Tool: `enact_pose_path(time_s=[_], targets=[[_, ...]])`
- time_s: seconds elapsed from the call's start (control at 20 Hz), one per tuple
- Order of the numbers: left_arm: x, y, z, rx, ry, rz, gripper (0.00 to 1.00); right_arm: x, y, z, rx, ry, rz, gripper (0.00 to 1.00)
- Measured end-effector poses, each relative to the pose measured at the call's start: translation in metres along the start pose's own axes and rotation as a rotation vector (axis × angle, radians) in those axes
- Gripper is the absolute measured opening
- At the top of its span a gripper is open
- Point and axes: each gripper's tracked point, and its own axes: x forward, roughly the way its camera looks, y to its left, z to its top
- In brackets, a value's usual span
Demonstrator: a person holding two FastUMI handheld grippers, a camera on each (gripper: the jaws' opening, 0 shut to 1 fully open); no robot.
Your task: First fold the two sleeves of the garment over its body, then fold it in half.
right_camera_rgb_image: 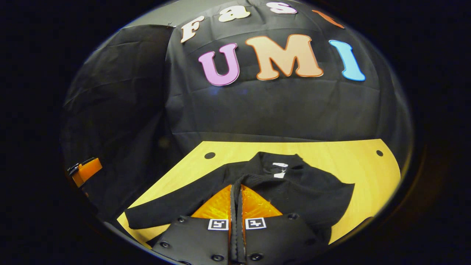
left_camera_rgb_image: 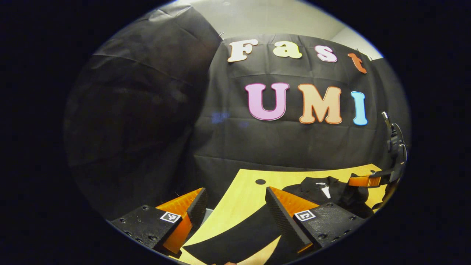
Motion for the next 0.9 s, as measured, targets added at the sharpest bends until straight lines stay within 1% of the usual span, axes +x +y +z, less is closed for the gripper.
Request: enact_pose_path(time_s=[0.1, 0.15, 0.2, 0.25, 0.3, 0.35, 0.4, 0.45, 0.5, 0.55, 0.6, 0.7, 0.75, 0.8, 0.85, 0.9], targets=[[0.000, 0.018, -0.008, -0.008, 0.017, 0.017, 1.00, 0.019, 0.018, -0.008, -0.023, 0.032, 0.008, 0.02], [0.000, 0.027, -0.015, -0.015, 0.030, 0.028, 0.96, 0.028, 0.026, -0.012, -0.028, 0.050, 0.014, 0.02], [0.000, 0.035, -0.019, -0.023, 0.039, 0.036, 1.00, 0.037, 0.033, -0.017, -0.032, 0.068, 0.019, 0.02], [0.000, 0.041, -0.024, -0.027, 0.051, 0.047, 1.00, 0.045, 0.038, -0.021, -0.037, 0.085, 0.019, 0.02], [0.003, 0.043, -0.032, -0.032, 0.068, 0.058, 0.96, 0.052, 0.042, -0.024, -0.041, 0.099, 0.014, 0.02], [0.003, 0.050, -0.039, -0.039, 0.086, 0.066, 0.96, 0.058, 0.044, -0.026, -0.041, 0.110, 0.012, 0.02], [-0.002, 0.057, -0.047, -0.046, 0.106, 0.067, 1.00, 0.063, 0.046, -0.029, -0.038, 0.127, 0.013, 0.02], [-0.005, 0.060, -0.055, -0.055, 0.125, 0.061, 1.00, 0.069, 0.045, -0.033, -0.024, 0.149, 0.019, 0.03], [-0.008, 0.060, -0.065, -0.061, 0.145, 0.054, 0.98, 0.074, 0.045, -0.040, 0.005, 0.187, 0.026, 0.06], [-0.010, 0.063, -0.074, -0.062, 0.171, 0.054, 0.98, 0.075, 0.046, -0.041, 0.040, 0.207, 0.038, 0.15], [-0.010, 0.067, -0.087, -0.056, 0.198, 0.058, 0.98, 0.076, 0.042, -0.035, 0.053, 0.201, 0.027, 0.41], [-0.013, 0.071, -0.113, -0.024, 0.254, 0.063, 0.98, 0.069, 0.028, -0.022, 0.041, 0.149, -0.010, 0.94], [-0.015, 0.072, -0.121, -0.004, 0.273, 0.061, 0.98, 0.064, 0.023, -0.014, 0.036, 0.131, -0.019, 0.92], [-0.018, 0.072, -0.129, 0.012, 0.295, 0.053, 0.98, 0.059, 0.018, -0.013, 0.034, 0.122, -0.027, 0.92], [-0.020, 0.070, -0.141, 0.023, 0.319, 0.043, 0.98, 0.053, 0.014, -0.012, 0.032, 0.118, -0.035, 0.98], [-0.021, 0.068, -0.151, 0.016, 0.342, 0.036, 0.98, 0.048, 0.010, -0.012, 0.033, 0.112, -0.042, 0.98]])
